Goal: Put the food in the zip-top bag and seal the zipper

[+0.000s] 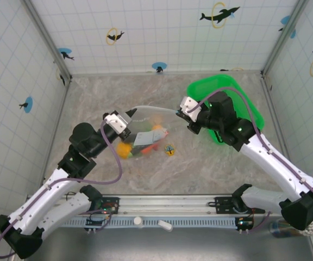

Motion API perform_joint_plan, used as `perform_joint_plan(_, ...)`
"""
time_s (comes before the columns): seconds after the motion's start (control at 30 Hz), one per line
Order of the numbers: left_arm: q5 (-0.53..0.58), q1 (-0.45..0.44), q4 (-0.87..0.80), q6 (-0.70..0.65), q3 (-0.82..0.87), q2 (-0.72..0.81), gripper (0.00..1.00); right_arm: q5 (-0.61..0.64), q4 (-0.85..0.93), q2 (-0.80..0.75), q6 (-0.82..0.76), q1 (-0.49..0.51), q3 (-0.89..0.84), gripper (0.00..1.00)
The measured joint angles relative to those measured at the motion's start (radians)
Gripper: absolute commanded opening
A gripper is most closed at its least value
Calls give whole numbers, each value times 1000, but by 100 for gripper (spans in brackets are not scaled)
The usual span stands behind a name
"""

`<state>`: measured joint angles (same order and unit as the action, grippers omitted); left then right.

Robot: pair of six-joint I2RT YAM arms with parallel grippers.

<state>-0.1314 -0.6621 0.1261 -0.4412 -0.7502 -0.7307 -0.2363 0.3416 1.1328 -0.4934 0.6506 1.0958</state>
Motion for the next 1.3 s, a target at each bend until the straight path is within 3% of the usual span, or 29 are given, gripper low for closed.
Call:
perform_joint_plan(0.87, 65, -1, 18, -6, 23, 66, 0, 113, 11, -172, 64, -42, -117, 0)
perform_joint_plan(1.3, 42, -6, -58, 46, 28, 173, 0, 66, 65, -288, 149, -2, -123, 0)
